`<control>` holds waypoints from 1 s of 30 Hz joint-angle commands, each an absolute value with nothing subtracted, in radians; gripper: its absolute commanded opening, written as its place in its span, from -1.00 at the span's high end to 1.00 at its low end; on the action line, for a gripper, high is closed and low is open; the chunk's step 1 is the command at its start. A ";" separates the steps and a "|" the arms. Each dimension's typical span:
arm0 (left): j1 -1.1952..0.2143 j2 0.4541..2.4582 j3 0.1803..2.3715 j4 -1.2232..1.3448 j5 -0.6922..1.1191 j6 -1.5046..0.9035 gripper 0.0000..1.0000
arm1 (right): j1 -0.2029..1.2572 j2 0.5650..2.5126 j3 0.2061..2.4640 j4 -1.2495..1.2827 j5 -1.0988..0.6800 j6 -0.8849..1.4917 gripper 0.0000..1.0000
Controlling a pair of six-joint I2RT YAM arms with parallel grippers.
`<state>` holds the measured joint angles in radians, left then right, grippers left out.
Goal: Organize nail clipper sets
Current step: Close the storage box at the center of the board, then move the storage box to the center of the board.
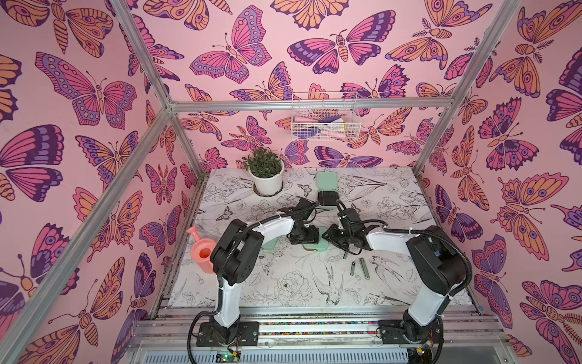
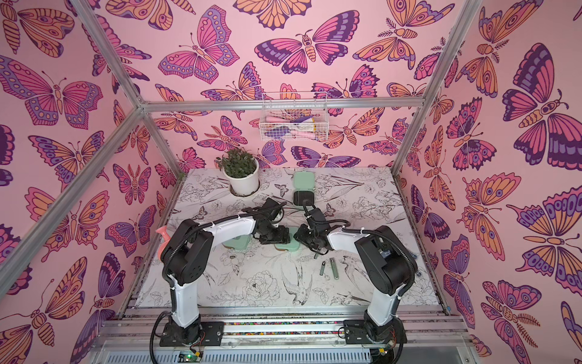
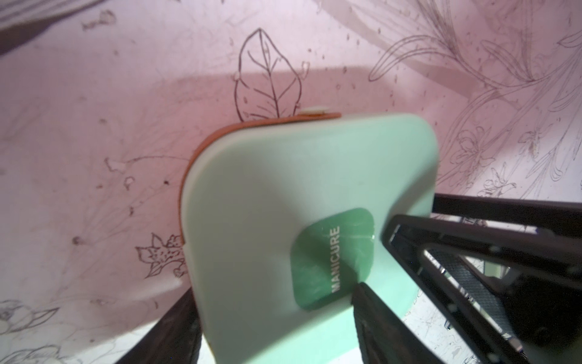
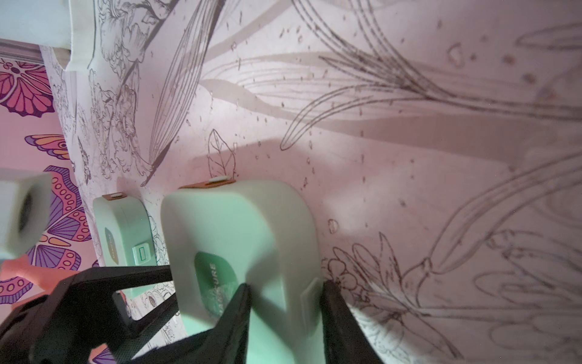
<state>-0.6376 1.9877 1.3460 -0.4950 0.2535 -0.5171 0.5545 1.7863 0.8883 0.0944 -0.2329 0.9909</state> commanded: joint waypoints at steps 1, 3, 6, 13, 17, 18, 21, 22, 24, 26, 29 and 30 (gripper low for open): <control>-0.675 2.051 1.294 -0.492 0.343 -0.515 -0.47 | 0.626 1.895 0.827 0.053 -0.308 1.043 0.29; -0.675 2.049 1.293 -0.491 0.340 -0.515 -0.47 | 0.628 1.890 0.830 0.047 -0.307 1.041 0.29; -0.676 2.035 1.292 -0.494 0.323 -0.509 -0.47 | 0.628 1.889 0.846 0.023 -0.305 1.028 0.28; -0.648 1.985 1.400 -0.615 0.155 -0.466 -0.80 | 0.632 1.893 0.907 -0.055 -0.288 0.983 0.11; -0.621 1.930 1.477 -0.676 0.067 -0.448 -0.95 | 0.632 1.893 0.962 -0.135 -0.280 0.941 0.09; -0.615 1.913 1.489 -0.682 0.049 -0.447 -0.97 | 0.634 1.890 0.960 -0.136 -0.281 0.941 0.10; -0.611 1.842 1.517 -0.707 -0.026 -0.436 -1.00 | 0.641 1.901 0.943 -0.115 -0.286 0.959 0.12; -0.611 1.817 1.524 -0.718 -0.040 -0.432 -1.00 | 0.646 1.910 0.939 -0.093 -0.295 0.970 0.12; -0.609 1.771 1.527 -0.740 -0.049 -0.425 -1.00 | 0.664 1.935 0.949 -0.062 -0.304 0.991 0.14; -0.608 1.726 1.517 -0.765 -0.054 -0.426 -1.00 | 0.695 1.974 0.996 -0.065 -0.302 0.997 0.14; -0.607 1.651 1.469 -0.778 -0.051 -0.441 -1.00 | 0.739 2.042 1.094 -0.085 -0.302 1.004 0.15; -0.607 1.630 1.451 -0.779 -0.047 -0.447 -1.00 | 0.750 2.061 1.126 -0.089 -0.302 1.008 0.15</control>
